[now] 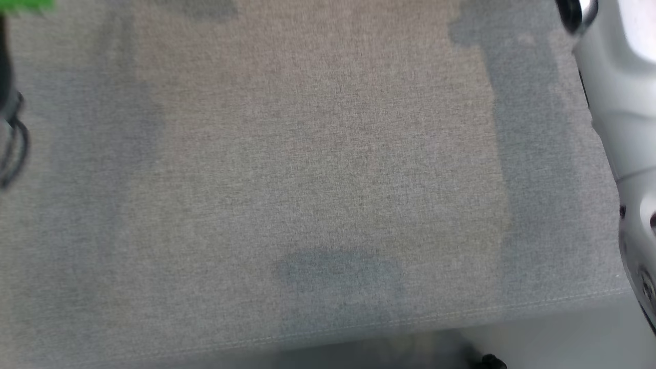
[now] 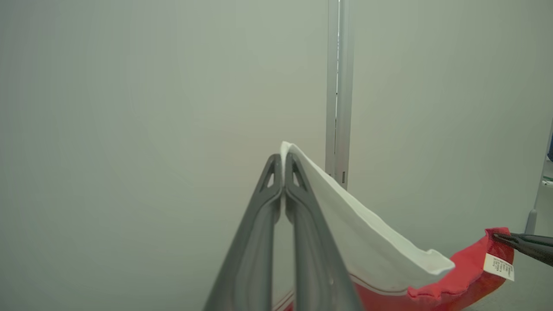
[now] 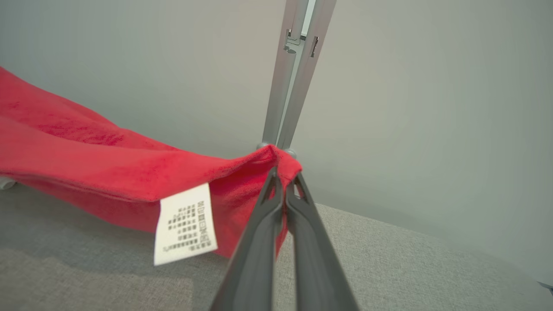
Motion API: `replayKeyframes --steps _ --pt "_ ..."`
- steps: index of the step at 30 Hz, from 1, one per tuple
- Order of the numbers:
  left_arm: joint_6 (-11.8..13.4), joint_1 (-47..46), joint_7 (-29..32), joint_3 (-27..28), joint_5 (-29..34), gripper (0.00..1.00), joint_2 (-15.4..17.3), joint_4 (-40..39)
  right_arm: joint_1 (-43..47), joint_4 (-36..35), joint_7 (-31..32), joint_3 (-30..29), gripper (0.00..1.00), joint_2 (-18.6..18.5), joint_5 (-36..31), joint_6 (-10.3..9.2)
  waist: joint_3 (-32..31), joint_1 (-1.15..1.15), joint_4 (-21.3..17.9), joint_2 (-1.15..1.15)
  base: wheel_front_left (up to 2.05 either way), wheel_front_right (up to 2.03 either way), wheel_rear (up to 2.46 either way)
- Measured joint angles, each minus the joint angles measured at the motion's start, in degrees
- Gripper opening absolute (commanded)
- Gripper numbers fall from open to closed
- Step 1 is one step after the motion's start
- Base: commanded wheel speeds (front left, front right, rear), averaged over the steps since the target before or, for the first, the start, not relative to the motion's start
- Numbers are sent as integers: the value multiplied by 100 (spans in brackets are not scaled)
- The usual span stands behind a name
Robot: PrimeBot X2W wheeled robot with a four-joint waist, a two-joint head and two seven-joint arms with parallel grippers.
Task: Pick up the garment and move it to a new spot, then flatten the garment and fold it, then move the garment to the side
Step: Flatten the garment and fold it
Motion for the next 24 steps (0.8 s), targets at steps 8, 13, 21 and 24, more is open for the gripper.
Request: replayKeyframes --steps 8,13,21,24 --pt "847 2364 764 -212 -366 0 143 -1347 1611 -1690 1370 1034 0 -916 855 0 -779 0 132 0 0 0 0" --pt "1262 3523 947 -482 -544 0 37 -1807 2391 -2484 1976 1117 0 -1386 840 0 -1245 -1 222 0 0 0 0" --pt "1718 4640 1241 -1004 -615 0 -141 -1886 3500 -3204 3086 1189 0 -1653 944 2 -1860 -1 381 0 0 0 0" --pt "1798 4958 1344 -1179 -632 0 -152 -1819 3863 -3455 3457 1174 0 -1714 1060 2 -2054 -1 446 0 0 0 0"
